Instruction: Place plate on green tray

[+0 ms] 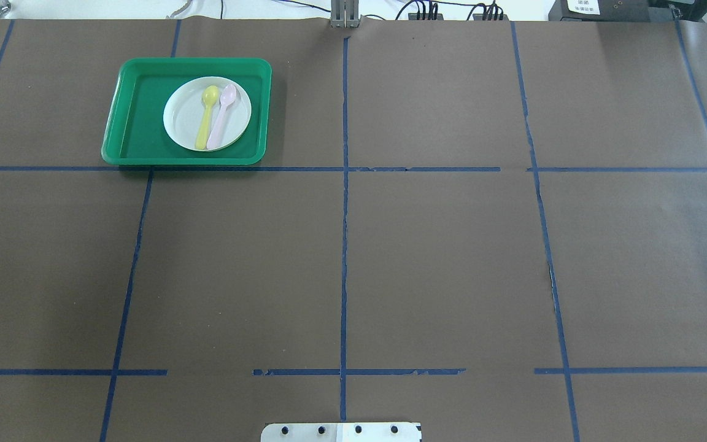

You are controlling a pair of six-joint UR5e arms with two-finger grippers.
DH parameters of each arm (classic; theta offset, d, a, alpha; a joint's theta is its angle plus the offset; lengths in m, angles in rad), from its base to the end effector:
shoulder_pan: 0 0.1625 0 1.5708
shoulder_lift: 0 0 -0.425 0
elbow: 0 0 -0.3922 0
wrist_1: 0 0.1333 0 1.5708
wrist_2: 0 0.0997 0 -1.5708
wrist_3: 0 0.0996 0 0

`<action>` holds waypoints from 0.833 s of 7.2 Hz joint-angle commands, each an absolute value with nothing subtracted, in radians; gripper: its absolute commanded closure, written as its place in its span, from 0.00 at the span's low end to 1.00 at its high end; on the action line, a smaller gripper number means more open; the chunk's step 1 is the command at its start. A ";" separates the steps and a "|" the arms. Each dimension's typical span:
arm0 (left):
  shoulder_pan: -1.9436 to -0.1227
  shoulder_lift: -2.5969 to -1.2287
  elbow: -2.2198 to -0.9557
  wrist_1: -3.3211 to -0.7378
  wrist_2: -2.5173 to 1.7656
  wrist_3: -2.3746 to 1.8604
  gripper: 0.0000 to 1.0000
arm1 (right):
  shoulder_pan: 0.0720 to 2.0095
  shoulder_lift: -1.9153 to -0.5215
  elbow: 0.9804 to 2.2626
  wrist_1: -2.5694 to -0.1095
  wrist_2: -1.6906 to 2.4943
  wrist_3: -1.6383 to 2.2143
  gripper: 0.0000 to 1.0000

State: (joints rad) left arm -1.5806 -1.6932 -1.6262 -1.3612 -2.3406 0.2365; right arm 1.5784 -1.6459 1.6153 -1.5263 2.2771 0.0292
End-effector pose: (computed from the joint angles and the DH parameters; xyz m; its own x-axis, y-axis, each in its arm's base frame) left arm -0.0692 -0.5346 0.5896 0.7001 0.2058 -0.6837 -0.1587 0.9785 0.1321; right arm 0.0722 -0.4603 0.6727 0.7603 0.0260 0.6491 -0.0298 0.9995 -0.0051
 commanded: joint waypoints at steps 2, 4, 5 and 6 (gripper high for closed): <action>-1.578 -1.641 -1.675 -1.446 -2.342 0.230 0.00 | 1.578 -1.644 1.615 -1.526 2.276 0.029 0.00; -1.580 -1.640 -1.678 -1.489 -2.339 0.227 0.00 | 1.578 -1.646 1.615 -1.526 2.276 0.029 0.00; -1.572 -1.653 -1.668 -1.480 -2.336 0.227 0.00 | 1.578 -1.646 1.615 -1.526 2.278 0.029 0.00; -1.574 -1.651 -1.666 -1.480 -2.335 0.232 0.00 | 1.578 -1.646 1.615 -1.526 2.276 0.029 0.00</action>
State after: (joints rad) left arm -1.5752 -1.6487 -1.6695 -1.4804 -2.3370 0.2285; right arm 1.5785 -1.6459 1.6153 -1.5263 2.2771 0.0292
